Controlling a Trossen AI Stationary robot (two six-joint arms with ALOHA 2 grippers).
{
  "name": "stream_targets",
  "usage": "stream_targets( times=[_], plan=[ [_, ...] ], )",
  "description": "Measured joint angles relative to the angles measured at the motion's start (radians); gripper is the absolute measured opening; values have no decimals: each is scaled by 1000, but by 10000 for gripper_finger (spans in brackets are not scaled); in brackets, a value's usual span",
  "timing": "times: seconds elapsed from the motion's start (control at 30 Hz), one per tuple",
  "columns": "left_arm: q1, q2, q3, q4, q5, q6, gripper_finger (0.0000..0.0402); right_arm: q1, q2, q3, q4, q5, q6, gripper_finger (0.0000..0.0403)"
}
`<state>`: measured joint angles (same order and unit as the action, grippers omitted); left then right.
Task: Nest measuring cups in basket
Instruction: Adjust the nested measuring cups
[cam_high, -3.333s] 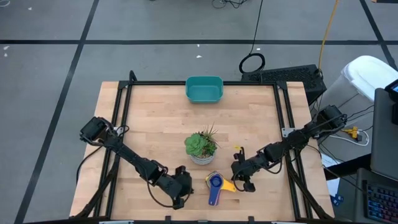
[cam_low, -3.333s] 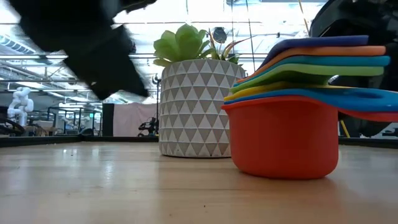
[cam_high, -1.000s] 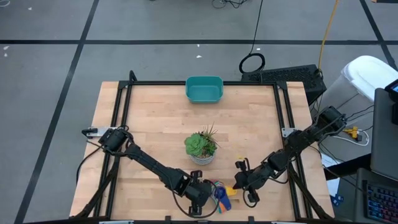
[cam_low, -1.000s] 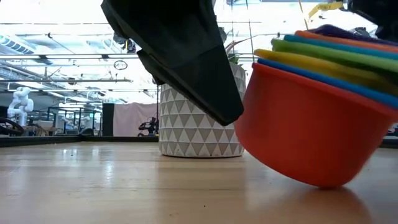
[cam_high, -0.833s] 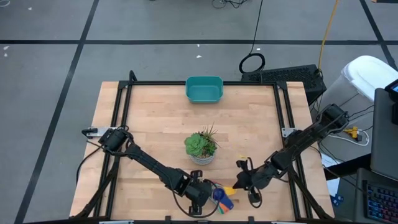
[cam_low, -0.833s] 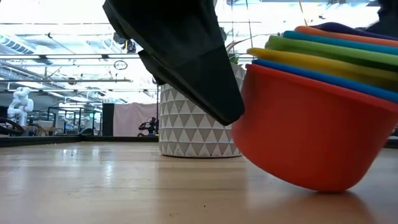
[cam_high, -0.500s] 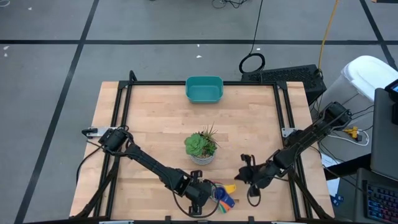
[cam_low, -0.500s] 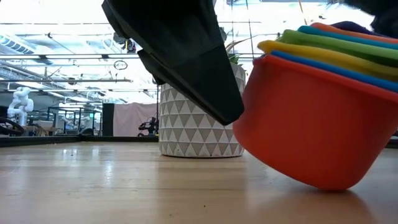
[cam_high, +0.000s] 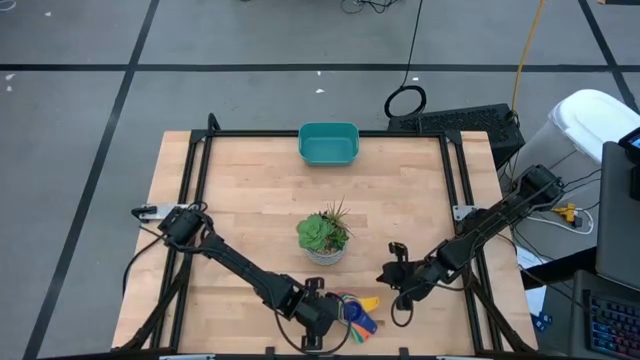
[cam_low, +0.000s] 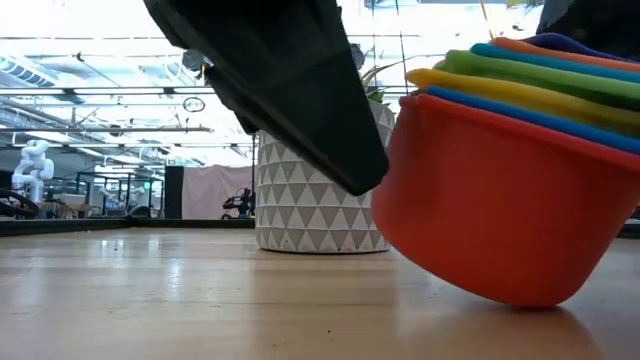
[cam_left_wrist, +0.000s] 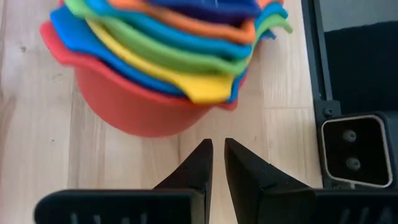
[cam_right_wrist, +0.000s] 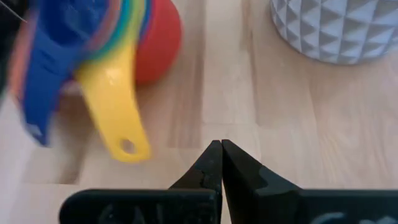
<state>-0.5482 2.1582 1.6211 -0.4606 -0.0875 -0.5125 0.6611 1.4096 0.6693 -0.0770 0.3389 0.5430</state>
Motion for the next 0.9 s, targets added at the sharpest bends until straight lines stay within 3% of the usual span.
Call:
stream_targets(
  times=[0.27, 0.5, 0.7, 0.9],
  plan=[
    [-25, 0, 0, 93, 55, -15, 44, -6, 134, -2, 72, -4, 24, 0],
    [-44, 0, 0, 110, 62, -12, 44, -6, 142, -2, 124, -6, 13, 0],
    [-53, 0, 45, 143, 62, 93, 44, -5, 140, -2, 118, -10, 2, 0],
    [-50, -1, 61, 89, 61, 93, 44, 56, 71, 49, 129, 162, -133, 0]
  ],
)
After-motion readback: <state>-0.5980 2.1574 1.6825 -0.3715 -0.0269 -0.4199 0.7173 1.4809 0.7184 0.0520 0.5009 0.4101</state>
